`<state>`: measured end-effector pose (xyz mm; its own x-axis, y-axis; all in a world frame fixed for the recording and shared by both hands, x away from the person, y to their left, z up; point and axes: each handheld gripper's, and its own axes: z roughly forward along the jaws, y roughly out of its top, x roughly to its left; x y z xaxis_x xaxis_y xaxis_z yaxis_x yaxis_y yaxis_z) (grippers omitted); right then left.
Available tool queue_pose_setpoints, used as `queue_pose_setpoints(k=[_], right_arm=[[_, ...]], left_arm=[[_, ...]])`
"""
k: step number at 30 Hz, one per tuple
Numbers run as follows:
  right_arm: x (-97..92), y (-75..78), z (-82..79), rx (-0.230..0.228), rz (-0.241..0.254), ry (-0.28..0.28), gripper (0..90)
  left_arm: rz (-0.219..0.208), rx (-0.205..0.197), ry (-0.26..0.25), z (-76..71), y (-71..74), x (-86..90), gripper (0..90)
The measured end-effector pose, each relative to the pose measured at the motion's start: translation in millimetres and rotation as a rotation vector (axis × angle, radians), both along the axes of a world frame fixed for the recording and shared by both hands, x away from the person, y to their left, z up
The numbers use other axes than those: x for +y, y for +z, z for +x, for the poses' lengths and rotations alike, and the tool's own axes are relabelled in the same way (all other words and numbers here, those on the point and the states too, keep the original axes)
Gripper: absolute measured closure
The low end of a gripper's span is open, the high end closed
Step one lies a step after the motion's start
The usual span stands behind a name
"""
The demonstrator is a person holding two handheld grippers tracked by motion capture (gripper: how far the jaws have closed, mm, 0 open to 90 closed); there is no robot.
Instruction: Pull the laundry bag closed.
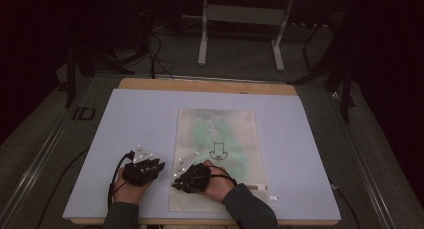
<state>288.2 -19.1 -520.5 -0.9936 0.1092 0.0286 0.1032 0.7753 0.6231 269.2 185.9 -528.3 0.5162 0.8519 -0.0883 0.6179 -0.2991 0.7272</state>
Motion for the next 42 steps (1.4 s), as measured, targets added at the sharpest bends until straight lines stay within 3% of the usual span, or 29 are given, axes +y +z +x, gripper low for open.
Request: queue_pose_setpoints(k=[4, 12, 19, 24, 31, 34, 39, 42], right_arm=[[-0.7, -2.3, -3.3, -0.020, -0.012, 0.003, 82.2], [-1.4, -3.5, -5.0, -0.035, -0.006, 0.004, 82.2], [-3.1, -4.8, -4.6, -0.025, 0.008, -0.004, 82.1], [-3.4, -5.0, -5.1, -0.030, 0.010, -0.003, 82.1], [-4.5, -6.2, -6.4, -0.034, 0.023, -0.009, 82.1], [-5.0, -6.6, -5.8, -0.032, 0.027, -0.007, 82.1], [-6.0, -6.9, -5.5, -0.034, 0.031, -0.002, 82.3], [-7.6, -5.8, -5.3, -0.046, 0.018, 0.011, 82.5]], left_arm=[[0.005, 0.007, -0.025, -2.0, -0.2, -4.4, 72.4], [-0.036, 0.014, -0.091, -6.8, 1.7, -10.0, 88.5], [-0.058, 0.029, -0.151, -11.2, 2.7, -20.6, 89.1], [-0.041, 0.043, -0.187, -12.6, 0.8, -32.2, 88.9], [-0.026, 0.091, -0.188, -11.3, -3.4, -32.4, 88.9], [-0.060, 0.122, -0.184, -8.8, -5.0, -29.1, 89.3], [0.007, 0.110, -0.188, -10.2, -2.1, -35.8, 89.7], [0.012, 0.110, -0.189, -10.1, -1.9, -36.2, 89.8]])
